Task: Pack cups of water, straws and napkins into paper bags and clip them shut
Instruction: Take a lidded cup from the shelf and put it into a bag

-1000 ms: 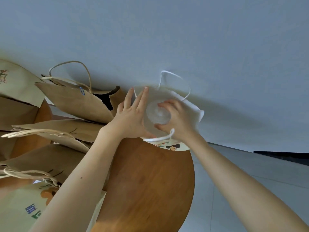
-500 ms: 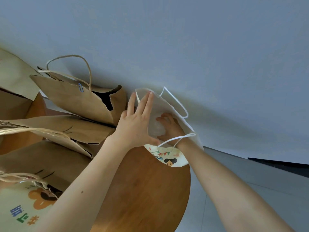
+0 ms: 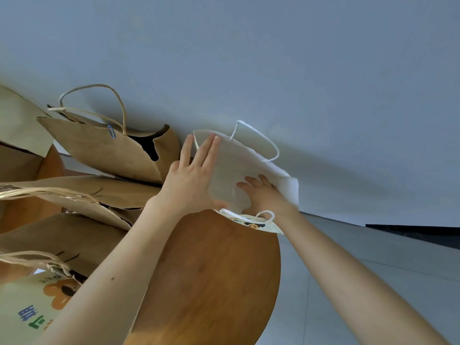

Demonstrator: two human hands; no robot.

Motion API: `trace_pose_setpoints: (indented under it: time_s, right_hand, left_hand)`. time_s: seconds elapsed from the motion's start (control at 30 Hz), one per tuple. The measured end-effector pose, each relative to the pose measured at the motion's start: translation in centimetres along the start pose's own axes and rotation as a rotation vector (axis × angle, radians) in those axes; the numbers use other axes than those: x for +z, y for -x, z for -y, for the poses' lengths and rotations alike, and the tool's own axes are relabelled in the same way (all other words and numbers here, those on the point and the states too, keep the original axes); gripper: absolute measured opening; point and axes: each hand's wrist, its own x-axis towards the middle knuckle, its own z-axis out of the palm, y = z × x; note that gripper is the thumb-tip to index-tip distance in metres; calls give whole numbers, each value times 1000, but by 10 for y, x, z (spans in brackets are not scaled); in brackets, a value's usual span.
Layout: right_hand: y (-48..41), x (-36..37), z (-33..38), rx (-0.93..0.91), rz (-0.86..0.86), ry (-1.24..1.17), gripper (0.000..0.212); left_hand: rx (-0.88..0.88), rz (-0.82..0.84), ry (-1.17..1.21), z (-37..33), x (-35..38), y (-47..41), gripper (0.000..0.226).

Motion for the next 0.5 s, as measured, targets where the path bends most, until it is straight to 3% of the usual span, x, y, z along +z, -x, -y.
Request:
trace_pose_setpoints:
  time_s: [0.1,0.27,0.5]
  right_hand:
    - [12,-11,2,11,-8,-93,67]
    - [53,-30,-2,6,-278,-421,51]
    - [126,-45,6,-76,-584,-613,44]
  left_hand:
    - [-9,15,10,-2,-1,1,129]
    - [11,38,95,-4,-12,8,109]
    - [38,-212,304,-11,-37,33,62]
